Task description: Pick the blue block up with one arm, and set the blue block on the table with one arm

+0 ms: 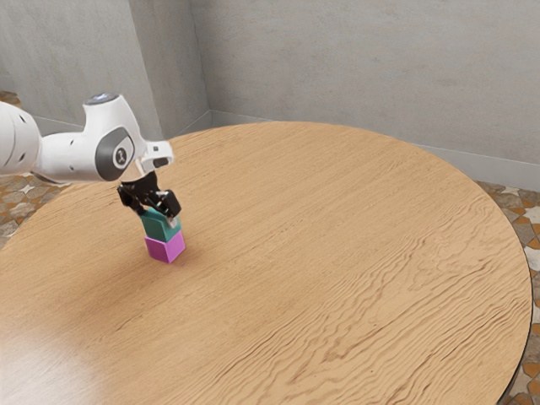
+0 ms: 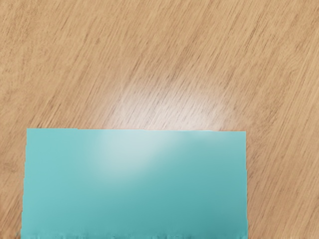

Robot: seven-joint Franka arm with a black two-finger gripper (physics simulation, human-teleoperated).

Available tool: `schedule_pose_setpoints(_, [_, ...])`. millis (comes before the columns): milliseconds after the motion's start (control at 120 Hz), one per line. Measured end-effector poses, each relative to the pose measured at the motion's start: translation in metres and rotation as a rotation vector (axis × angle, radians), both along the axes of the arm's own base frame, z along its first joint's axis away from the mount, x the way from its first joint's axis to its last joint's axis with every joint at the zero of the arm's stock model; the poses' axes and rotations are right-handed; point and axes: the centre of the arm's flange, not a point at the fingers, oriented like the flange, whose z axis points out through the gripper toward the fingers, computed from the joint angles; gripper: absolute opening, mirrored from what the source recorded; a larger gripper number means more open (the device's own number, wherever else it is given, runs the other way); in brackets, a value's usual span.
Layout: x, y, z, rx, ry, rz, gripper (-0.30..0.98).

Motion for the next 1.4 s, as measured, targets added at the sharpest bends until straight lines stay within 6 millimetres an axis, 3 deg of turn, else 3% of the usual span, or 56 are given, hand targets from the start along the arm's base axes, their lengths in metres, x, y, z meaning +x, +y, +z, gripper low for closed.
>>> schedule_pose_setpoints(642, [0.004,0.001,-0.02,-0.006,0.014,-0.023,0.68])
schedule_pose_setpoints(850, [0.005,0.002,-0.017,0.003,0.007,-0.03,0.49])
schedule_pose_setpoints(1083, [0.006,-0.001,-0.008,0.012,-0.006,-0.038,0.41])
schedule_pose_setpoints(1258, [0.022,-0.02,0.012,0.027,-0.048,-0.072,0.39])
schedule_pose_setpoints(1400, [0.037,-0.066,0.016,0.022,-0.063,-0.123,0.39])
